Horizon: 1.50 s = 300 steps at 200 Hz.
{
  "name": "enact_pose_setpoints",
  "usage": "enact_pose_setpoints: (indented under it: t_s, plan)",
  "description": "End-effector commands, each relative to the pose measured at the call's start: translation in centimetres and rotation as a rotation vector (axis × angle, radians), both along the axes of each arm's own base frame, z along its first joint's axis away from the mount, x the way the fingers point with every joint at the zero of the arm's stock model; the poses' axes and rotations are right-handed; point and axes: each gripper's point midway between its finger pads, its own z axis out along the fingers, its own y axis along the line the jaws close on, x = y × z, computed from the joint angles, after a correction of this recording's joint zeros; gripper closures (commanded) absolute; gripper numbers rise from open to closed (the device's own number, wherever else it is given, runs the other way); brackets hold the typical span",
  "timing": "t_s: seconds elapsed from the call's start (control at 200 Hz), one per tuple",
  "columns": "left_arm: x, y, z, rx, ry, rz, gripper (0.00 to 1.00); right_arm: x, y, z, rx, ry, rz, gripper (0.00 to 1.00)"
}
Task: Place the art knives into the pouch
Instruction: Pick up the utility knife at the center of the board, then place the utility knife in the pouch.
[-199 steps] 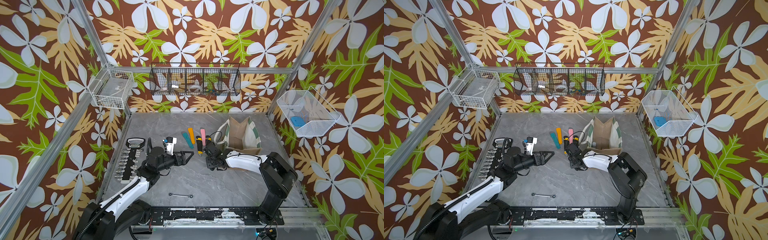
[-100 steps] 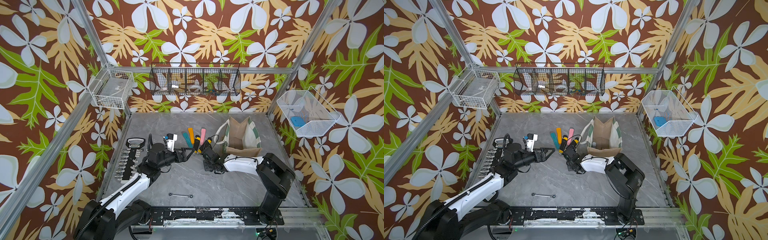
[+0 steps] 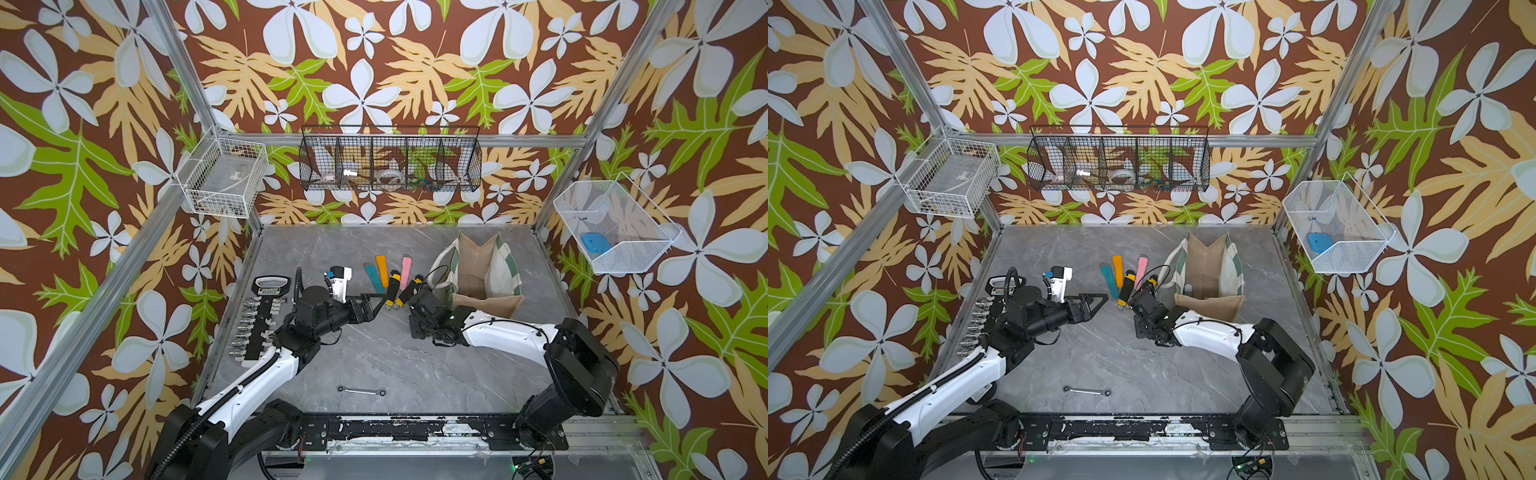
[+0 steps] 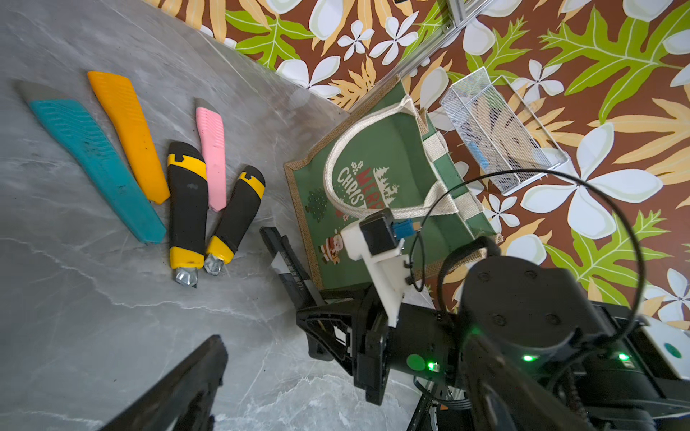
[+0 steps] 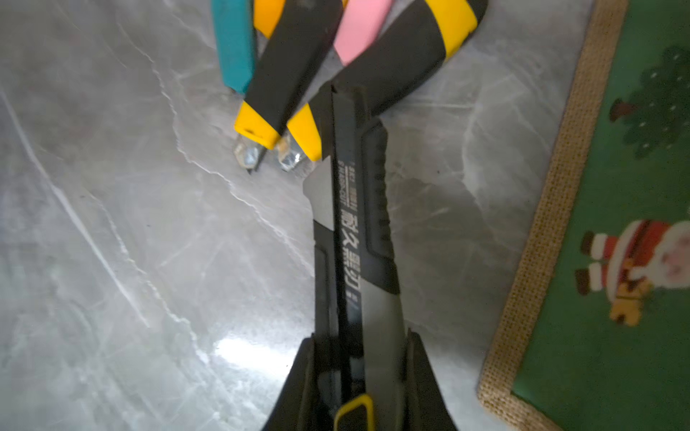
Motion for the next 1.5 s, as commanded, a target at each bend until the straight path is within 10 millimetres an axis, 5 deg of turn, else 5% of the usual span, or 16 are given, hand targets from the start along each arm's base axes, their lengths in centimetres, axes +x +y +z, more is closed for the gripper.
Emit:
enact_pose_setpoints:
  t_s: [0.0, 0.471, 0.681, 0.876, 1.212, 1.497]
  plan:
    - [0.1, 0.4, -0.1, 0.006, -0.013, 0.019, 0.0, 0.7, 0.9, 2.4, 0.046, -0.046, 0.011, 0.87]
    - [0.0, 0.0, -0.3, -0.024, -0.014, 0.002, 0.0, 1.2, 2.2, 14.0, 0.193, -0.232, 0.088, 0.91]
    - [0.1, -0.2, -0.2, -0.039, -0.01, -0.006, 0.0, 2.2, -0.5, 20.4, 0.131, -0.419, 0.041, 0.9]
    - [-0.3, -0.2, -0.5, -0.041, 0.0, -0.007, 0.0, 2.0, -5.2, 24.6, 0.048, -0.574, -0.072, 0.91]
    - [-0.1, -0.2, -0.2, -0.044, -0.007, -0.007, 0.0, 1.5, -12.7, 26.1, 0.023, -0.673, -0.277, 0.91]
    - [-0.2, -0.2, -0.4, -0.054, 0.004, -0.008, 0.0, 2.4, -13.4, 24.0, -0.056, -0.629, -0.292, 0.91]
